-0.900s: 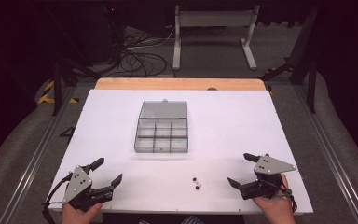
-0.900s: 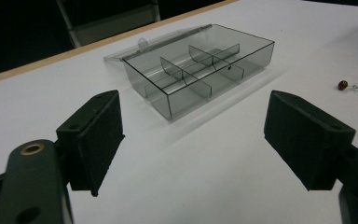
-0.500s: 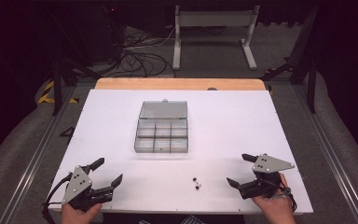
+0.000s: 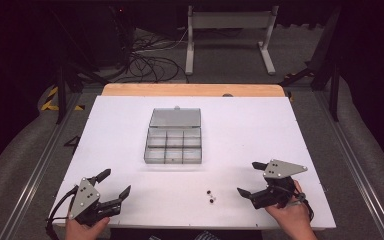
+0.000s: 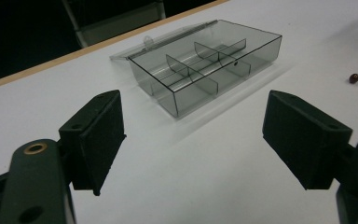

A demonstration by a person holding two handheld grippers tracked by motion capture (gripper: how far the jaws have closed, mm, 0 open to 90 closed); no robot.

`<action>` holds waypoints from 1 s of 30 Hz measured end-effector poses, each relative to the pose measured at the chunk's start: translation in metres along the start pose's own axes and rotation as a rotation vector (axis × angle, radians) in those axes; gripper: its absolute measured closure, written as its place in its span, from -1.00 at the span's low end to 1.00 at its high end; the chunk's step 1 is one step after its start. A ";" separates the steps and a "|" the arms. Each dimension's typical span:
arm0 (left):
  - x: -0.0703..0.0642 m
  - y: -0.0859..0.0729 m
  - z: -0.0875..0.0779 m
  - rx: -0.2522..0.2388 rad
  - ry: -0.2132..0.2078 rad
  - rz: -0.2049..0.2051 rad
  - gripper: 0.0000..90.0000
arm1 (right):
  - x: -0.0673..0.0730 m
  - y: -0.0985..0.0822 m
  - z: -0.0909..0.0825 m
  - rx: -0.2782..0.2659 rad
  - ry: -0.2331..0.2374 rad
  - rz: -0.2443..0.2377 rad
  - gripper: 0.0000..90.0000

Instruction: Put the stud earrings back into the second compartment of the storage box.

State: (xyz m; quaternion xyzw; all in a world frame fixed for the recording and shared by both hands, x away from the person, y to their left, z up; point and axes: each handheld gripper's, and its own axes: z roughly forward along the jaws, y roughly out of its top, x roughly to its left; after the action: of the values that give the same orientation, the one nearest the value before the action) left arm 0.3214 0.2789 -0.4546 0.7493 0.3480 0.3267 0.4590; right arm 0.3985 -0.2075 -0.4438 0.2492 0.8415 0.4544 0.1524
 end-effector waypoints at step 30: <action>0.003 0.000 0.001 0.003 -0.020 0.000 -0.51 | 0.025 0.057 0.051 0.034 0.131 -0.077 -0.84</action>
State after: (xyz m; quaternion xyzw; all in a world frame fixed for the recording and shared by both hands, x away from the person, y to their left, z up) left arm 0.3236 0.2812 -0.4546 0.7532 0.3439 0.3185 0.4615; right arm 0.4183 -0.1322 -0.4243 0.1886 0.8663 0.4493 0.1100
